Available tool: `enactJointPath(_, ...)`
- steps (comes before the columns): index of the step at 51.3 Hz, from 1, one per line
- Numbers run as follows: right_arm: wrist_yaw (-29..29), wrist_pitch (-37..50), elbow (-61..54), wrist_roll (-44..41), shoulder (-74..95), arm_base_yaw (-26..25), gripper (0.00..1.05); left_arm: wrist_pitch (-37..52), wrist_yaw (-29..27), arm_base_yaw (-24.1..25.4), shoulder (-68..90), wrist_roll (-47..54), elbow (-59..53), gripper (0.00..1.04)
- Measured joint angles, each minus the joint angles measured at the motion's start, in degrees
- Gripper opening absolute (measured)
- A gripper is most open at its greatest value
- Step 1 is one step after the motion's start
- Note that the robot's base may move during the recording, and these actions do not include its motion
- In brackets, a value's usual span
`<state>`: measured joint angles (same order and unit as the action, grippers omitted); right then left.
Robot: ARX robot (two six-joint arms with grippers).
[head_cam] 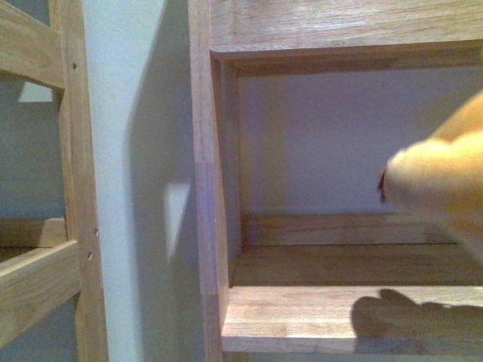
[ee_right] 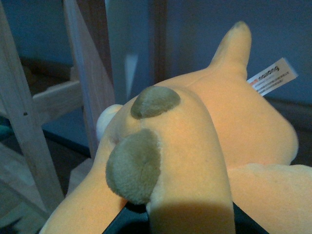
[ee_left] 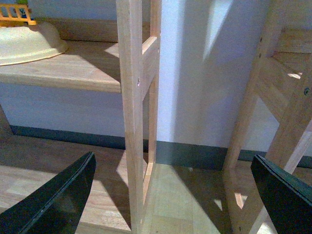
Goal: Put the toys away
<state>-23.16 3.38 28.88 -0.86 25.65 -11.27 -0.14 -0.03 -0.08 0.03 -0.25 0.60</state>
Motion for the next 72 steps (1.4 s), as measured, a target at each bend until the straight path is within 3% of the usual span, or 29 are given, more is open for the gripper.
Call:
enactJointPath(21, 9.5, -0.1, 19.6, -6.5, 5.8, 13.4, 0.17, 0.0, 0.0, 0.0, 0.0, 0.0, 0.0, 0.99)
enactJointPath(47, 6.1, 12.1, 44.7, -0.5, 26.3, 7.3, 0.17, 0.0, 0.0, 0.0, 0.0, 0.0, 0.0, 0.99)
enactJointPath(59, 7.7, 12.5, 53.7, 4.6, 37.8, 5.3, 0.17, 0.0, 0.0, 0.0, 0.0, 0.0, 0.0, 0.99)
enactJointPath(72, 7.9, 7.1, 64.5, 11.8, 48.5, 4.7, 0.17, 0.0, 0.0, 0.0, 0.0, 0.0, 0.0, 0.99)
